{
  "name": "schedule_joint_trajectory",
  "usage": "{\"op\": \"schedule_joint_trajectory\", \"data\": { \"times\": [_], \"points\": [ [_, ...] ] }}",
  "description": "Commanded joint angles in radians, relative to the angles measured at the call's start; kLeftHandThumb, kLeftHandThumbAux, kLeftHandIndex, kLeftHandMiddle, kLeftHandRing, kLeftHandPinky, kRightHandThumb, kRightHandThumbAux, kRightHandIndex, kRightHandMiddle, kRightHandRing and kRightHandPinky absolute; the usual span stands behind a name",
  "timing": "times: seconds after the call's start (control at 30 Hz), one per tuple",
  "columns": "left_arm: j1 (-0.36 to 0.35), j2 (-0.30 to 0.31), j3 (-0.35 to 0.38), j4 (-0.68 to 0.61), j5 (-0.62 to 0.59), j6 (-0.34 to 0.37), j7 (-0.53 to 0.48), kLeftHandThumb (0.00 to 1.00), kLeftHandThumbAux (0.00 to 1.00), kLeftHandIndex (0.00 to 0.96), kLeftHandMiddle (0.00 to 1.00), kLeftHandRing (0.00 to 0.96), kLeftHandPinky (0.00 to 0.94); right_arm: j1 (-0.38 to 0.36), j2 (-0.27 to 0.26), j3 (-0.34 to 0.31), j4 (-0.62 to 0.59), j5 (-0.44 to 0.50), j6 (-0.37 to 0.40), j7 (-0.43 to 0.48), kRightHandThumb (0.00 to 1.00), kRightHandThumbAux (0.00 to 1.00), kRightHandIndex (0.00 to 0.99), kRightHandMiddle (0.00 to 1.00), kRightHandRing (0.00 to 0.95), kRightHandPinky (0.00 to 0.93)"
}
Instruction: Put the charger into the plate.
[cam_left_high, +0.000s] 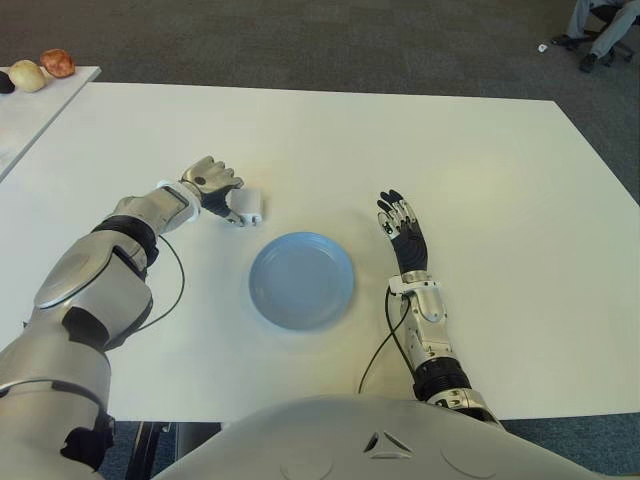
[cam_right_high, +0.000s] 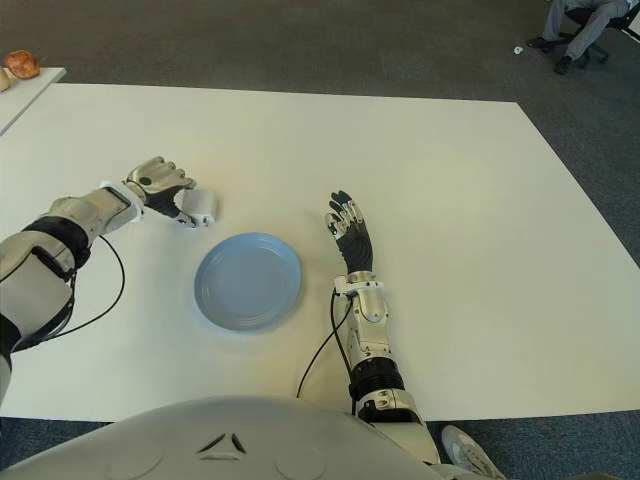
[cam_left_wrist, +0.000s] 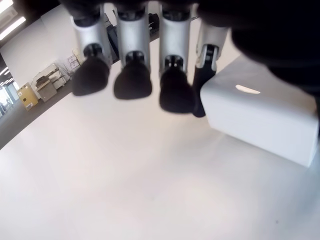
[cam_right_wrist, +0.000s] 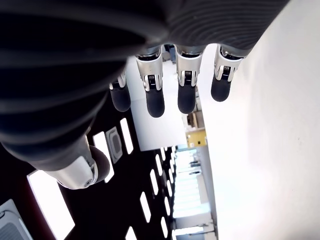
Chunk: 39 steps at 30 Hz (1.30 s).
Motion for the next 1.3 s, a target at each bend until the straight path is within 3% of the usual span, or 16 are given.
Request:
{"op": "schedule_joint_trajectory", "data": {
  "times": [0.03,0.3,0.6,0.77,0.93,1.17,1.3],
  "points": [
    [0.035,-0.014,0.003,0.015,-0.002,0.003,-0.026,0.733,0.698,0.441,0.828,0.835,0.801,0.032,0.048,-0.007,0.043,0.017,0.006,-0.003,0.0,0.606,0.105,0.149,0.105,0.081],
    [0.021,0.027,0.041,-0.037,-0.035,-0.03,-0.023,0.741,0.696,0.444,0.851,0.85,0.854,0.029,0.049,-0.01,0.048,0.022,0.014,-0.001,0.0,0.604,0.101,0.146,0.104,0.088],
    [0.043,0.065,0.167,-0.156,-0.129,-0.022,-0.043,0.747,0.697,0.443,0.86,0.859,0.849,0.022,0.049,-0.011,0.059,0.025,0.02,0.001,0.0,0.601,0.099,0.144,0.103,0.082],
    [0.079,0.133,0.246,-0.316,-0.177,-0.019,-0.111,0.748,0.697,0.443,0.858,0.858,0.843,0.021,0.049,-0.009,0.061,0.018,0.021,-0.008,0.0,0.6,0.104,0.15,0.105,0.078],
    [0.193,0.223,0.379,-0.633,-0.277,-0.004,-0.23,0.749,0.697,0.443,0.859,0.858,0.839,0.016,0.046,-0.006,0.069,0.011,0.017,-0.015,0.0,0.601,0.111,0.157,0.108,0.073],
    [0.325,0.253,0.5,-0.932,-0.352,0.053,-0.334,0.75,0.697,0.443,0.867,0.866,0.852,0.012,0.045,-0.005,0.075,0.005,0.017,-0.021,0.0,0.594,0.111,0.155,0.103,0.068],
    [0.364,0.256,0.548,-1.042,-0.366,0.098,-0.397,0.751,0.697,0.443,0.874,0.871,0.855,0.008,0.044,-0.005,0.08,0.005,0.019,-0.021,0.0,0.595,0.109,0.153,0.101,0.075]
  ]
}}
